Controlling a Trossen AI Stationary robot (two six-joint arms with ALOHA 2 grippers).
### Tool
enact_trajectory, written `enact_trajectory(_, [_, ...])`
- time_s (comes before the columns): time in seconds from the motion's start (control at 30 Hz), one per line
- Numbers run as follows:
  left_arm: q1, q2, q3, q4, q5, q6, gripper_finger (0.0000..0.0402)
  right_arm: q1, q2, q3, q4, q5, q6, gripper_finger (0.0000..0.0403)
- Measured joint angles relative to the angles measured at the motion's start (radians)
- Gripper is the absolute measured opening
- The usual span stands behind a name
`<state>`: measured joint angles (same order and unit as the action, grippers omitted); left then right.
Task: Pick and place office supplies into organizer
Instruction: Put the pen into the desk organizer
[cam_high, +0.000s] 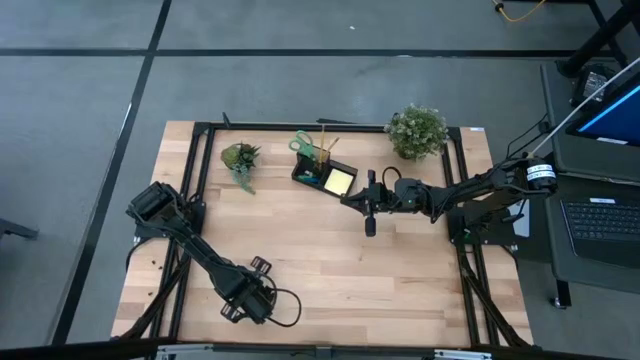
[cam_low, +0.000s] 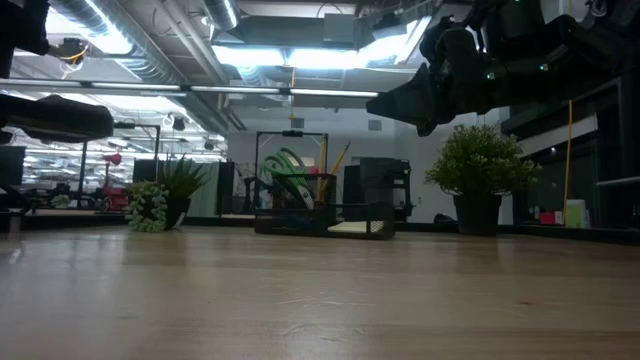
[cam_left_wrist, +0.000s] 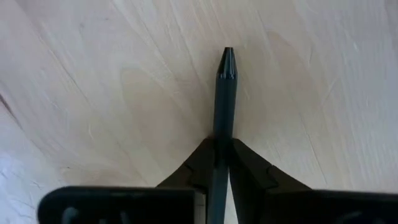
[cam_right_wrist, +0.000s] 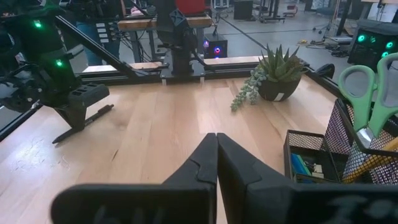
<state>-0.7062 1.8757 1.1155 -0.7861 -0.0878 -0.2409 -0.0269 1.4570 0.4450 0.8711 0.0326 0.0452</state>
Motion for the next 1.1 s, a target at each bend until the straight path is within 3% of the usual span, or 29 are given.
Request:
enact_trajectory(0.13, [0.011,-0.024,-0.001,0.006,-0.049,0.017,0.0033,0.000,0.000,0.000,0.000,0.000,-0.001,0.0010])
enact_trajectory(0.37, [0.088,-0.101,-0.004,0.001,-0.315,0.047,0.0025,0.000,0.000,0.000,0.000,0.000,-0.001,0.0010])
enact_trajectory(0.77, [0.366,-0.253,-0.003,0.076,-0.585,0.230,0.0028,0.000,0.000,0.000,0.000,0.000,0.000,0.0010])
enact_trajectory(0.97, [0.516,-0.389,-0.002,0.346,-0.575,0.433,0.0027,0.000,0.000,0.000,-0.013,0.000,0.000,0.0010])
enact_trajectory(1.1, [0.625,-0.460,0.000,0.528,-0.454,0.566,0.0028,0.000,0.000,0.000,-0.026,0.000,0.003,0.0010])
